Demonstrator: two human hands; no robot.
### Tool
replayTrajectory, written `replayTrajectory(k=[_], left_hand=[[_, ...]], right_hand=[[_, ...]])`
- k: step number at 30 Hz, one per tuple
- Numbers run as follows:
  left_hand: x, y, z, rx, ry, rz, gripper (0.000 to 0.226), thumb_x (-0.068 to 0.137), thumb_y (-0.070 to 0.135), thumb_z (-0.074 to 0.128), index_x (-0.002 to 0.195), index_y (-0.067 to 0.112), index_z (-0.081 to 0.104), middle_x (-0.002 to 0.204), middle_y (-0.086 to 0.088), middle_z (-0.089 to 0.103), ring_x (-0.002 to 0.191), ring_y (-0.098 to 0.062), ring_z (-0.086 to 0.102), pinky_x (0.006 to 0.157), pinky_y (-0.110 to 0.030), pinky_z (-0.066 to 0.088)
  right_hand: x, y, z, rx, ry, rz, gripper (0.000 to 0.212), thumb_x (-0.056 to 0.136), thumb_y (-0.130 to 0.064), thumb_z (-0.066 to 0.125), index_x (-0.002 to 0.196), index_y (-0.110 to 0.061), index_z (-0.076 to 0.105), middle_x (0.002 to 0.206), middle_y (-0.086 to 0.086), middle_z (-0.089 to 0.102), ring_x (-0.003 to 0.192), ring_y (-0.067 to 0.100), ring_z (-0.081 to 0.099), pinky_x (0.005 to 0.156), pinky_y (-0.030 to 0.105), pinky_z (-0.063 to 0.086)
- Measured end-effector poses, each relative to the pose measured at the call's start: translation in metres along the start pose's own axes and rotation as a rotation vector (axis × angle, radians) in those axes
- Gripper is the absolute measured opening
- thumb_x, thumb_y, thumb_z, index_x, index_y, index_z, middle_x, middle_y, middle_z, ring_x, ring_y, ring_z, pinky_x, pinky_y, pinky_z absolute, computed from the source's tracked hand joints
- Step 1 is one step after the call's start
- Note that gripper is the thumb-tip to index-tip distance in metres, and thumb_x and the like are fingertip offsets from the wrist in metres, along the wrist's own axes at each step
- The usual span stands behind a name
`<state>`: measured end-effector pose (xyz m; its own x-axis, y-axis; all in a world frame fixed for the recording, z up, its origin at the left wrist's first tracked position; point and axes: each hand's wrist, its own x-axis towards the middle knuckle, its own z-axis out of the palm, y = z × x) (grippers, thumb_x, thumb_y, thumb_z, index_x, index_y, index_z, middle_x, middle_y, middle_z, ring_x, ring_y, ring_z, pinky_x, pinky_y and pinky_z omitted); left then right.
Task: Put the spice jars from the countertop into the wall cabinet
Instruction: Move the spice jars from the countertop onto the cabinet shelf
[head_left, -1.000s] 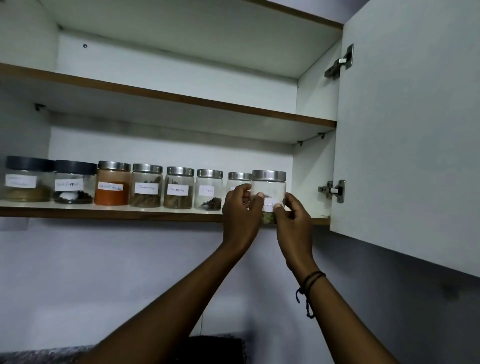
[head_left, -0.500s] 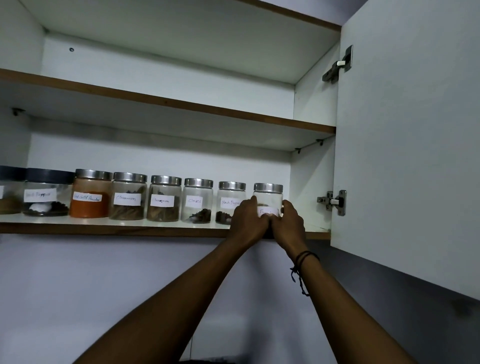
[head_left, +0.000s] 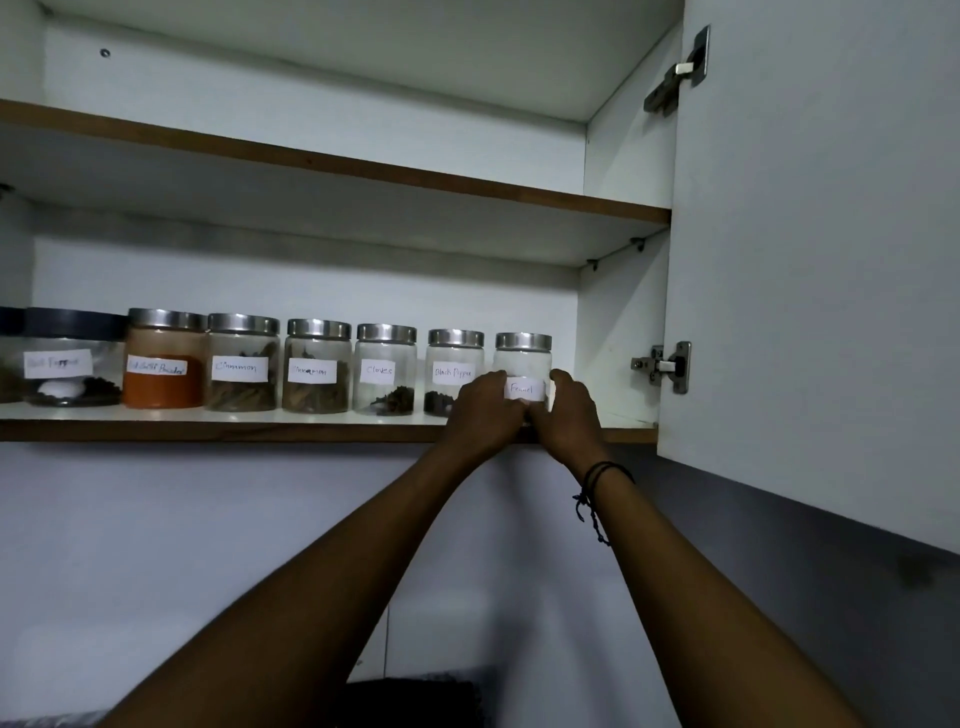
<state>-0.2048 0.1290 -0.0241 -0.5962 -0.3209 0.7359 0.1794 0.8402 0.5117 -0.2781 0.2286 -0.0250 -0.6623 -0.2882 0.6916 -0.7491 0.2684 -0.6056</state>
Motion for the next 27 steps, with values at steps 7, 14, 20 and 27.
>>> replayTrajectory(k=[7, 14, 20, 27], left_hand=[[-0.065, 0.001, 0.007, -0.228, 0.083, 0.105, 0.031, 0.098, 0.019, 0.058, 0.126, 0.011, 0.066, 0.122, 0.000, 0.068, 0.106, -0.009, 0.063, 0.083, -0.011, 0.046], [-0.166, -0.031, 0.061, -0.354, -0.076, -0.109, 0.032, 0.102, 0.021, 0.051, 0.129, 0.013, 0.065, 0.128, -0.001, 0.067, 0.115, -0.011, 0.062, 0.096, -0.015, 0.047], [-0.274, -0.078, 0.122, -0.318, -0.350, -0.258, 0.028, 0.101, 0.013, 0.048, 0.118, 0.012, 0.070, 0.116, -0.001, 0.073, 0.107, -0.011, 0.066, 0.090, -0.016, 0.046], [-0.392, -0.129, 0.178, -0.093, -0.765, -0.230, 0.021, 0.089, -0.001, 0.051, 0.100, -0.003, 0.069, 0.105, -0.020, 0.072, 0.091, -0.017, 0.064, 0.087, -0.036, 0.051]], right_hand=[[-0.078, 0.012, 0.003, 0.193, 0.138, -0.137, 0.020, 0.094, -0.018, 0.057, 0.111, -0.015, 0.065, 0.106, 0.000, 0.068, 0.095, 0.010, 0.062, 0.074, 0.012, 0.046], [-0.185, 0.066, 0.029, 0.087, 0.053, -0.050, 0.016, 0.093, -0.020, 0.055, 0.106, -0.019, 0.064, 0.104, -0.004, 0.066, 0.091, 0.010, 0.062, 0.072, 0.016, 0.049], [-0.297, 0.147, 0.055, -0.054, -0.102, 0.179, 0.025, 0.090, -0.018, 0.056, 0.114, -0.016, 0.062, 0.110, 0.002, 0.065, 0.102, 0.019, 0.059, 0.084, 0.028, 0.049], [-0.427, 0.221, 0.078, -0.342, -0.429, 0.397, 0.040, 0.080, -0.021, 0.061, 0.119, -0.013, 0.058, 0.121, 0.011, 0.059, 0.110, 0.030, 0.058, 0.093, 0.043, 0.050]])
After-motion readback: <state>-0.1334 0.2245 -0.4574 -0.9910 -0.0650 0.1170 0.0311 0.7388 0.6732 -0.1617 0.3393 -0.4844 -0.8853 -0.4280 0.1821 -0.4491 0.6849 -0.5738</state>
